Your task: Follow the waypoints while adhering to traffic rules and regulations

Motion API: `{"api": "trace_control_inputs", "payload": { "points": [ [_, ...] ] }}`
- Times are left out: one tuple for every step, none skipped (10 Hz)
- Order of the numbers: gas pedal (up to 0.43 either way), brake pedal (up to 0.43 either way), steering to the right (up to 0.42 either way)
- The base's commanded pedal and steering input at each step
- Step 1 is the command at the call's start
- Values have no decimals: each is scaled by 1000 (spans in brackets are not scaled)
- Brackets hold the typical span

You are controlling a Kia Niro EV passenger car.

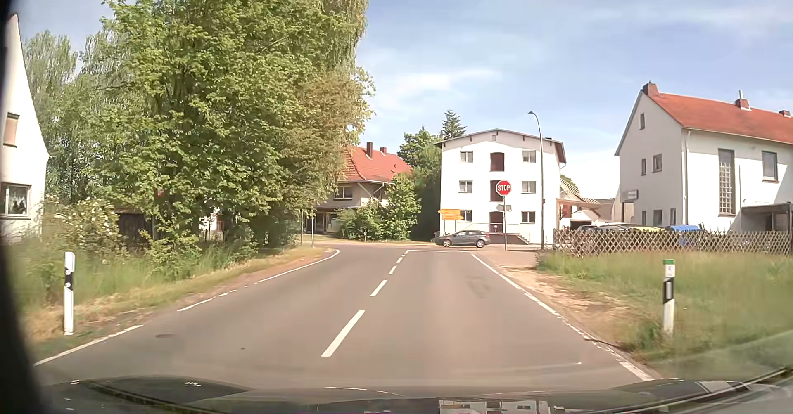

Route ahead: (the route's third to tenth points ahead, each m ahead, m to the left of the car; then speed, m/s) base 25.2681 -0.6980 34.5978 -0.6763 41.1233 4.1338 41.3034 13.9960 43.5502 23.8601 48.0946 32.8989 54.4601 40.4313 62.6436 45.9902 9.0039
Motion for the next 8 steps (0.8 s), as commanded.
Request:
{"api": "trace_control_inputs", "payload": {
  "points": [
    [0, 0, 0],
    [0, 0, 6],
    [0, 0, 9],
    [0, 0, 9],
    [0, 0, 9],
    [0, 6, 10],
    [0, 30, 15],
    [0, 55, 21]
  ]
}}
